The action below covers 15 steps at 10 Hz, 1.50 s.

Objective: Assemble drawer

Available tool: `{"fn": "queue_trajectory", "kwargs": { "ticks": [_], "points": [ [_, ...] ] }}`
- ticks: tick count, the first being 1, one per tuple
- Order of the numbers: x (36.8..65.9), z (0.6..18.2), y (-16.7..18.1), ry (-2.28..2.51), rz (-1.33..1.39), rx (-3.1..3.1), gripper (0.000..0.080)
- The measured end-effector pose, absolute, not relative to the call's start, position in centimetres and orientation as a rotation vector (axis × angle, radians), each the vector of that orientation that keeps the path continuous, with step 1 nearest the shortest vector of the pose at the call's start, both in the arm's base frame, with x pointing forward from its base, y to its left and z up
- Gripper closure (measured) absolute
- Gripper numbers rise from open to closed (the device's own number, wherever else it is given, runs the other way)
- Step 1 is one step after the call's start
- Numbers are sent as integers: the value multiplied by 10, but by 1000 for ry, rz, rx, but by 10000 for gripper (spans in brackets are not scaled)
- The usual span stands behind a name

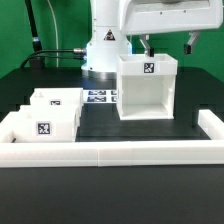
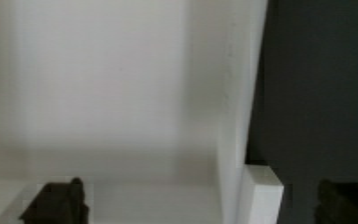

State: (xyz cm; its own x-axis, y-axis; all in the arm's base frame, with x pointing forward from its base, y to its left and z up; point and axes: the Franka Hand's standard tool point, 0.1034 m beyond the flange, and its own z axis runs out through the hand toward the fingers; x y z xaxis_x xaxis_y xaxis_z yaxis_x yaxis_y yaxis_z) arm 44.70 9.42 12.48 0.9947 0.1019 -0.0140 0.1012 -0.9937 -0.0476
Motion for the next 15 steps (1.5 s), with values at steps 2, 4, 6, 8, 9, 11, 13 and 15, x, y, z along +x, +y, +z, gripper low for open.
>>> {"fn": "queue_trajectory", "kwargs": {
  "ticks": [2,4,6,8,9,11,13,15],
  "points": [
    [428,115,98,52,1,-3072,150],
    [415,106,107,115,12,-3066,150],
    [411,99,111,109,6,-3067,150],
    [410,99,114,91,8,-3069,150],
    [411,99,114,88,6,-3068,275],
    [410,99,114,92,7,-3067,413],
    [410,99,114,92,7,-3067,548],
    [411,99,114,92,6,-3067,762]
  ]
}}
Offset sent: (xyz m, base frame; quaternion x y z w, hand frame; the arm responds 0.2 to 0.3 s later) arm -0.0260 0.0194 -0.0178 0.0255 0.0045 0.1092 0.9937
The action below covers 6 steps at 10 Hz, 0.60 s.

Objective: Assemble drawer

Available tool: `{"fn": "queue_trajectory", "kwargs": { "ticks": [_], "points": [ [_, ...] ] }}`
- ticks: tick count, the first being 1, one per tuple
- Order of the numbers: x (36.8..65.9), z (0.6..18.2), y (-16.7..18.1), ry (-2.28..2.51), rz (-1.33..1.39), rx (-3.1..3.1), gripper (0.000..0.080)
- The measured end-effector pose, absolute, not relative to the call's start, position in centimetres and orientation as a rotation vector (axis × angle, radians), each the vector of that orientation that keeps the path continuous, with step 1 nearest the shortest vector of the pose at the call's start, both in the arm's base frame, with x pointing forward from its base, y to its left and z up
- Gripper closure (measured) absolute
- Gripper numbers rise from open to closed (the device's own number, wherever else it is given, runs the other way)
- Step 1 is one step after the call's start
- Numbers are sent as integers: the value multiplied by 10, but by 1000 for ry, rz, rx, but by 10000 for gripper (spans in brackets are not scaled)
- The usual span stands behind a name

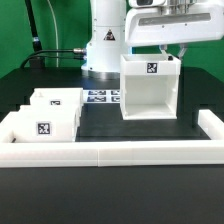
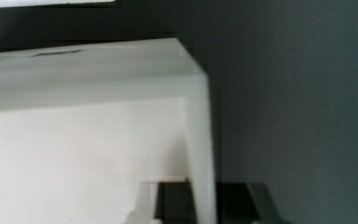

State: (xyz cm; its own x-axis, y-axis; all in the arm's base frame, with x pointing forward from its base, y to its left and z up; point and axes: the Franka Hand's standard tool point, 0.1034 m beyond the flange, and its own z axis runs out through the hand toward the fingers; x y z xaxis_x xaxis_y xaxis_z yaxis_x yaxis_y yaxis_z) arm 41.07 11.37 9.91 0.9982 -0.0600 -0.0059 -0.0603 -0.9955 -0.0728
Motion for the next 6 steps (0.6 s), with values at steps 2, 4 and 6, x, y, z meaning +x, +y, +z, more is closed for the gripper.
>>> {"fn": "queue_trajectory", "kwargs": {
  "ticks": [2,4,6],
  "points": [
    [411,99,114,93,6,-3067,762],
    [411,99,114,93,6,-3067,762],
    [412,100,113,93,4,-3067,762]
  ]
}}
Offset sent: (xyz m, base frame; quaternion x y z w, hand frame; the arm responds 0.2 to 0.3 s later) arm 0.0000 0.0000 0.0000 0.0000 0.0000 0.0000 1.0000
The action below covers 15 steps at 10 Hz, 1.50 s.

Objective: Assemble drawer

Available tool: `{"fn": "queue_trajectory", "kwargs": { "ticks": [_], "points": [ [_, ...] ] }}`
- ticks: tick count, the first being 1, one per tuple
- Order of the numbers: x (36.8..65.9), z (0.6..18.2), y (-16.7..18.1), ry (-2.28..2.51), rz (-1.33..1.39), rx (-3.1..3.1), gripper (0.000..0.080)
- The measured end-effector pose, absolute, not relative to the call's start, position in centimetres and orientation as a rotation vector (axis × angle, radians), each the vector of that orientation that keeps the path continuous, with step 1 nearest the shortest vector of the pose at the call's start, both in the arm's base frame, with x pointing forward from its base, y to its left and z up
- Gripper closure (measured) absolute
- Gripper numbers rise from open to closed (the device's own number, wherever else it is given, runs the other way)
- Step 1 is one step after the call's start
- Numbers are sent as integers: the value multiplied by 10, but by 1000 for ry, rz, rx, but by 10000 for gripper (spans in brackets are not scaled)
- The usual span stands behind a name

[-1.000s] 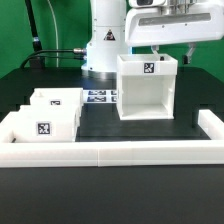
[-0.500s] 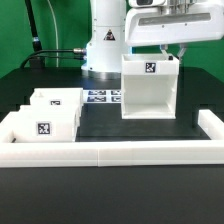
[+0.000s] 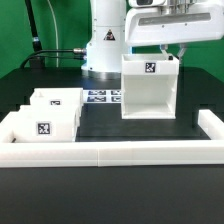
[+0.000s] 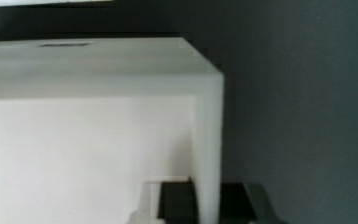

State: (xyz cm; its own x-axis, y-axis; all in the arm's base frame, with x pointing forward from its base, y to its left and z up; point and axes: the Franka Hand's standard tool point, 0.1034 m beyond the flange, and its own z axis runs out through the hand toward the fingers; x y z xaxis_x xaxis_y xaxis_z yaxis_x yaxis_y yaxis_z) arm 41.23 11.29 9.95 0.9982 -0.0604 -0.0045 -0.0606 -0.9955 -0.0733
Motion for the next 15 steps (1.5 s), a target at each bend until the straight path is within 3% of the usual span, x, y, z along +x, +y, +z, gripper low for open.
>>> {"fn": "queue_trajectory", "kwargs": {
  "ticks": [11,15],
  "points": [
    [558,100,97,-13,-165,-3026,758],
    [567,102,93,-66,-204,-3024,758]
  ]
}}
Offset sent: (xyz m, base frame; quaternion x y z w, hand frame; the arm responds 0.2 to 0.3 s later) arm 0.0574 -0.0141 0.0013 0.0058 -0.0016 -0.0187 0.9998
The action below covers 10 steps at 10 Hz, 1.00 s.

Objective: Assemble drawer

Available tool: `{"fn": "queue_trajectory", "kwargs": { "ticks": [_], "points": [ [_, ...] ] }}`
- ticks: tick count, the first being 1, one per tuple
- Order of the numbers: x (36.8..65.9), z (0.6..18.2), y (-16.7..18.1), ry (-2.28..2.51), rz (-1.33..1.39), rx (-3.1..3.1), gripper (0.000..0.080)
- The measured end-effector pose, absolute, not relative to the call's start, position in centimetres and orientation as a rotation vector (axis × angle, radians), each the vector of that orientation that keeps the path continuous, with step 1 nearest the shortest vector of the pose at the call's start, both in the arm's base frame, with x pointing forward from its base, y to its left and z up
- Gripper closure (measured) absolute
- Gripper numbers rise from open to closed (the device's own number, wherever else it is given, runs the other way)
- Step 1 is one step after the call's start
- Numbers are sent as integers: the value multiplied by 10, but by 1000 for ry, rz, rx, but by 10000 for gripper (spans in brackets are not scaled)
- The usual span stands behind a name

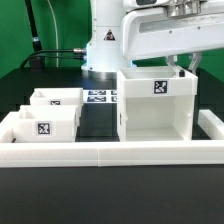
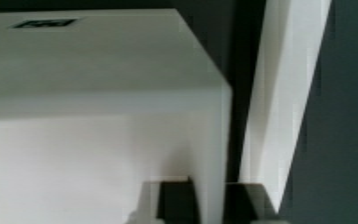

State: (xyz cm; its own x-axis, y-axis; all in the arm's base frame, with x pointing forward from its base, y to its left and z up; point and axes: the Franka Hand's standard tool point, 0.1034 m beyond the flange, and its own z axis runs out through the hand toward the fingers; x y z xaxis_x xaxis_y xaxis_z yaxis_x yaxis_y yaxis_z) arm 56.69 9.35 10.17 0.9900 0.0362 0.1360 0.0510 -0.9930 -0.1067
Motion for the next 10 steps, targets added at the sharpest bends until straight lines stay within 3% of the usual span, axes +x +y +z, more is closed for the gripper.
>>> {"fn": "queue_trajectory", "kwargs": {
  "ticks": [6,10],
  "points": [
    [576,100,103,665,-250,-2904,751],
    [581,105,101,891,-252,-2816,750]
  ]
}}
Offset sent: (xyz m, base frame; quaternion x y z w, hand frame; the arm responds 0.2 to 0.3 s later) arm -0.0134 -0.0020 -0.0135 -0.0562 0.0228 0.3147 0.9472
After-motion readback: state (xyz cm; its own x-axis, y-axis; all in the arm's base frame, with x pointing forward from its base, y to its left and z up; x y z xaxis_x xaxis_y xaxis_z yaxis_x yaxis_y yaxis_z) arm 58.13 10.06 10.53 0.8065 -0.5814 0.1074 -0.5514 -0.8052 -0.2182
